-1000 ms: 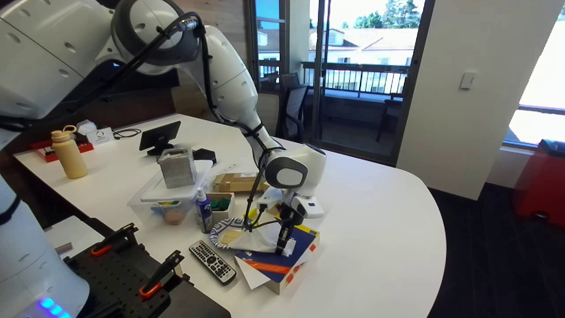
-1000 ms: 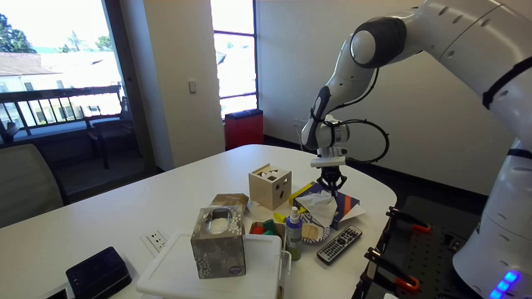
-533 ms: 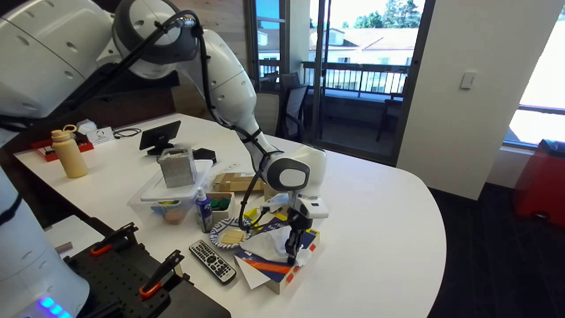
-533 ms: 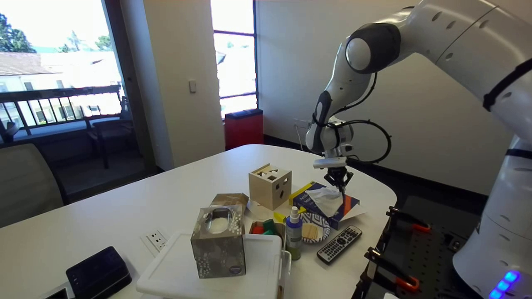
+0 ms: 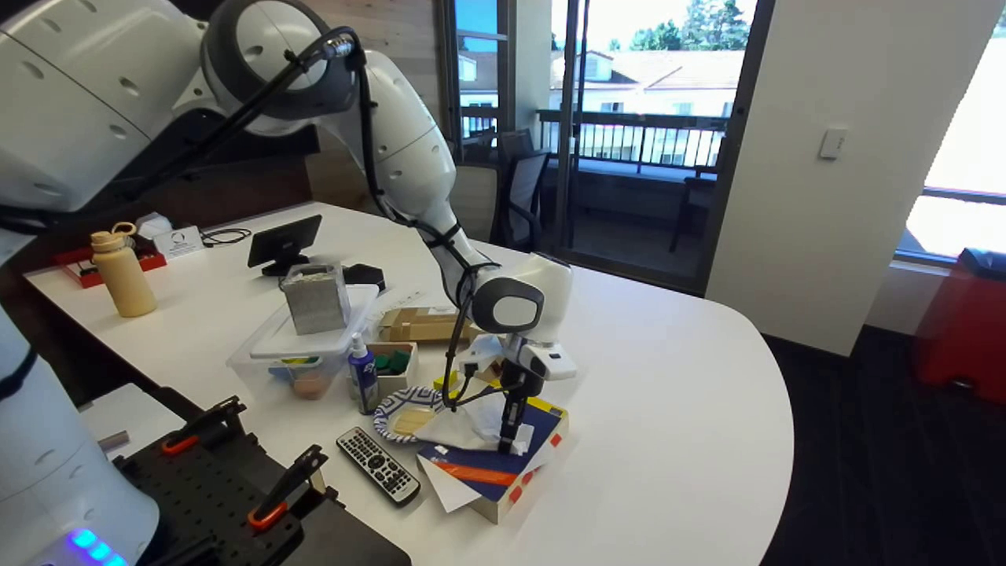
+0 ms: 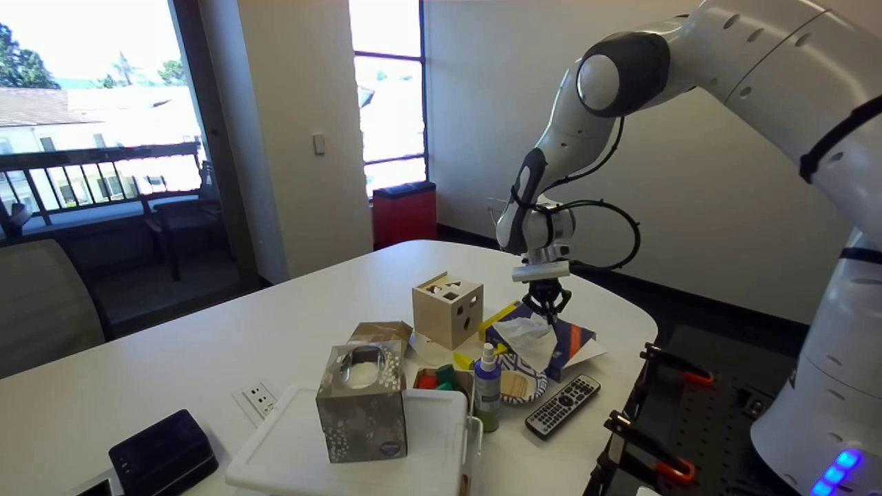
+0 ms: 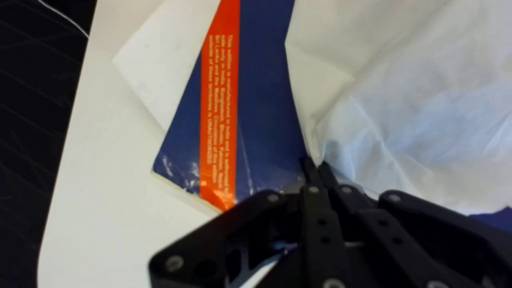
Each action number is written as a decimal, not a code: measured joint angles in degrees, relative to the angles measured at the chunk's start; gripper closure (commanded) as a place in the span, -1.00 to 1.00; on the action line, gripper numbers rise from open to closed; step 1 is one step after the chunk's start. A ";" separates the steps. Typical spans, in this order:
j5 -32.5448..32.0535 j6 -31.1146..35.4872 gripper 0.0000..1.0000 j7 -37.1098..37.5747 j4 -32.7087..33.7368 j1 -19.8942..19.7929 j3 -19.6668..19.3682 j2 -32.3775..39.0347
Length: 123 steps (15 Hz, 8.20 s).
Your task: Wipe the book with the towel
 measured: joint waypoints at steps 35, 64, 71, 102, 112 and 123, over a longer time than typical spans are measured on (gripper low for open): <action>-1.51 -19.99 0.99 -1.33 8.49 -0.92 0.51 4.78; -1.38 7.93 0.99 8.70 -4.69 5.74 -0.30 -5.39; -2.20 20.70 0.99 5.98 -9.25 14.67 4.28 -16.70; 10.21 3.50 -1.00 -54.11 12.54 -4.59 43.05 4.04; 8.51 21.37 -1.00 -44.69 -0.28 0.68 31.30 -12.90; -11.02 10.60 -1.00 -19.56 -10.80 17.34 9.60 -25.35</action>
